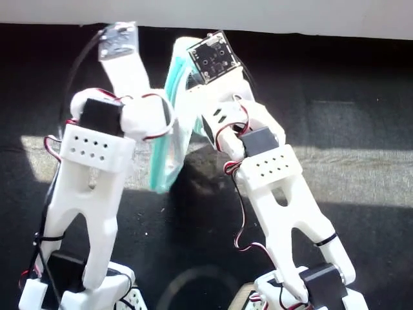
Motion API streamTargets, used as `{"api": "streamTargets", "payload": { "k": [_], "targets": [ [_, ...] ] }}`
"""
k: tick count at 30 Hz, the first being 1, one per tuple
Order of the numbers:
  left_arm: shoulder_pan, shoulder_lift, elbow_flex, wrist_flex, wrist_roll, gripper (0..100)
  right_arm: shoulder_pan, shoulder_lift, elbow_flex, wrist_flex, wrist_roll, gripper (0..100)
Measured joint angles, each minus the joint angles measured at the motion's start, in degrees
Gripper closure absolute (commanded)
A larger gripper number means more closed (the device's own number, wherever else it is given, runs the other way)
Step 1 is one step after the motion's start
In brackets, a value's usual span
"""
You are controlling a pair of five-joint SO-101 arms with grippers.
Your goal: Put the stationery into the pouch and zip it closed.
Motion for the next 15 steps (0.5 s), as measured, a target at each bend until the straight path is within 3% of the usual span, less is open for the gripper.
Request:
{"api": "streamTargets", "payload": {
  "k": [5,15],
  "targets": [
    [-4.5,0.1,0.0,0.0,0.0,90,-0.4,0.1,0.0,0.0,0.0,99.3],
    [-5.1,0.2,-6.2,3.5,-0.1,90,-0.8,0.1,0.1,0.2,0.0,99.3]
  ]
}}
